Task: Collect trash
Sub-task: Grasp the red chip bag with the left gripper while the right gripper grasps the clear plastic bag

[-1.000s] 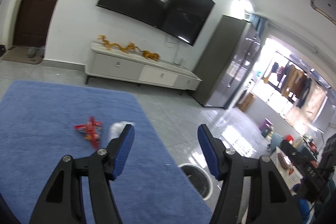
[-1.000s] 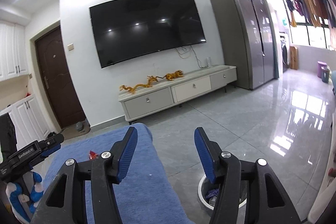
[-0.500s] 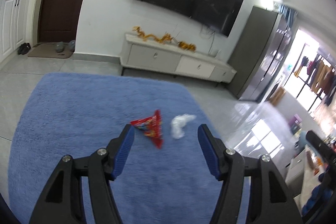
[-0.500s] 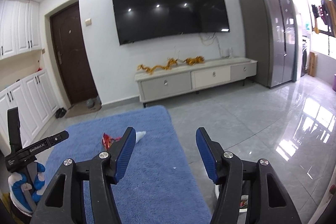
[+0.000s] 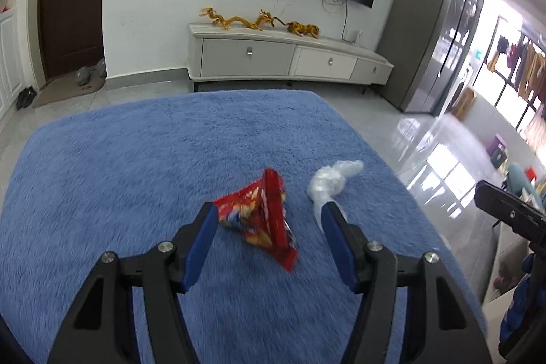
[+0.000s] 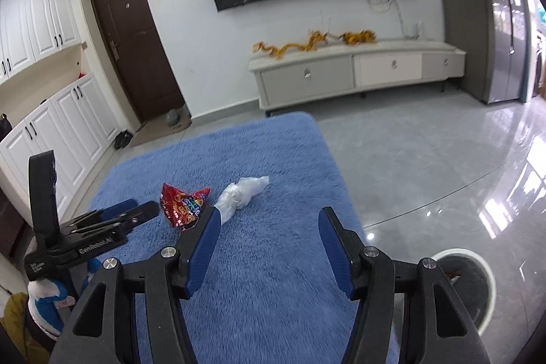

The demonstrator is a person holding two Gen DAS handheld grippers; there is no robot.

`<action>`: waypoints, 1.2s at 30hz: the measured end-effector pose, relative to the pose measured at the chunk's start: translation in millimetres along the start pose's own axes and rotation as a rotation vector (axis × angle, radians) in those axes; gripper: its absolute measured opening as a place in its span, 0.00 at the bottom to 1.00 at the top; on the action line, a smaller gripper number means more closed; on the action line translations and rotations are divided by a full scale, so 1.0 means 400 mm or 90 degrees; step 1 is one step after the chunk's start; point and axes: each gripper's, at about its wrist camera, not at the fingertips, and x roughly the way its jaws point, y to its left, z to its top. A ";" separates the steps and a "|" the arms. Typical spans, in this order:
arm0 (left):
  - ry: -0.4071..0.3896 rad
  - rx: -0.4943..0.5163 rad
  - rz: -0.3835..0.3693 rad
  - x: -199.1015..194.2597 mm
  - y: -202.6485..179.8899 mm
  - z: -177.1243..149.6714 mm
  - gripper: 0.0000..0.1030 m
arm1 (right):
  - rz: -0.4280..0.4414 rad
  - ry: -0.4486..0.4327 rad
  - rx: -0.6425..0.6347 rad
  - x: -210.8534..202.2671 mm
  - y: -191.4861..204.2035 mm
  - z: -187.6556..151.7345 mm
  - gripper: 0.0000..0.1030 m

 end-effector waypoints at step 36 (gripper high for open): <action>0.012 -0.154 -0.061 0.068 0.126 -0.044 0.28 | 0.122 0.082 0.051 0.230 0.024 0.015 0.34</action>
